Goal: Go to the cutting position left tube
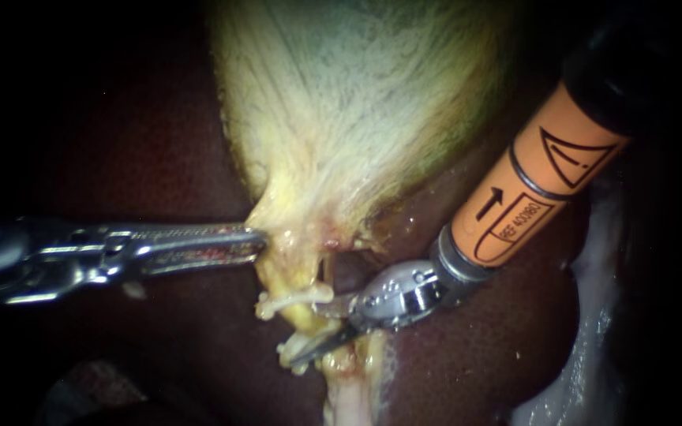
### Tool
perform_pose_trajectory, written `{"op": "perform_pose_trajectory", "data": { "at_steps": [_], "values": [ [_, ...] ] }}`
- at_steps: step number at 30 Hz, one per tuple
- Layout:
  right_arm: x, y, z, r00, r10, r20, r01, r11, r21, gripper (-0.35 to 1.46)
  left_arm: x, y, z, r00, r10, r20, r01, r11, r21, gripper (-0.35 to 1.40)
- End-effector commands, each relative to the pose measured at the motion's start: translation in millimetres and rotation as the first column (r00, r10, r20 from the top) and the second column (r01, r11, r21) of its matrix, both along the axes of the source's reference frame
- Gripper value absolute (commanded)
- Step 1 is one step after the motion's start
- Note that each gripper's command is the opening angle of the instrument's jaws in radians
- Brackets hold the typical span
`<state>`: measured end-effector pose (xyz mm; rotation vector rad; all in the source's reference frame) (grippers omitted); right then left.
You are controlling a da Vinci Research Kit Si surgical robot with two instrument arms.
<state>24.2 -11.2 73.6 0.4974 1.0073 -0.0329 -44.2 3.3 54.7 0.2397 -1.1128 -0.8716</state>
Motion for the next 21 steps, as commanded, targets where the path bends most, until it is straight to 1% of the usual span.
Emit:
{"op": "perform_pose_trajectory", "data": {
  "at_steps": [1, 5, 11, 21],
  "values": [
    [0.1, 0.0, 0.0, 1.0000, 0.000, -0.004, 0.000, 1.000, 0.001, 1.21, 0.0, 0.0, 0.1, 1.0000, 0.000, -0.001, 0.000, 1.000, 0.000, -0.35],
    [0.4, 0.0, 0.2, 1.0000, 0.000, -0.008, 0.000, 1.000, 0.000, 1.20, -0.1, 0.1, 0.1, 1.0000, -0.001, -0.001, 0.001, 1.000, 0.000, -0.35],
    [0.6, -0.4, 0.5, 1.0000, -0.002, -0.009, 0.002, 1.000, -0.005, 1.16, -0.3, 0.1, 0.4, 1.0000, 0.002, -0.002, -0.002, 1.000, -0.006, -0.35],
    [0.6, -0.7, 0.5, 0.9995, -0.022, -0.022, 0.022, 1.000, -0.003, 1.04, -0.4, 0.4, 1.0, 1.0000, 0.002, -0.002, -0.002, 1.000, -0.006, -0.35]
  ]
}}
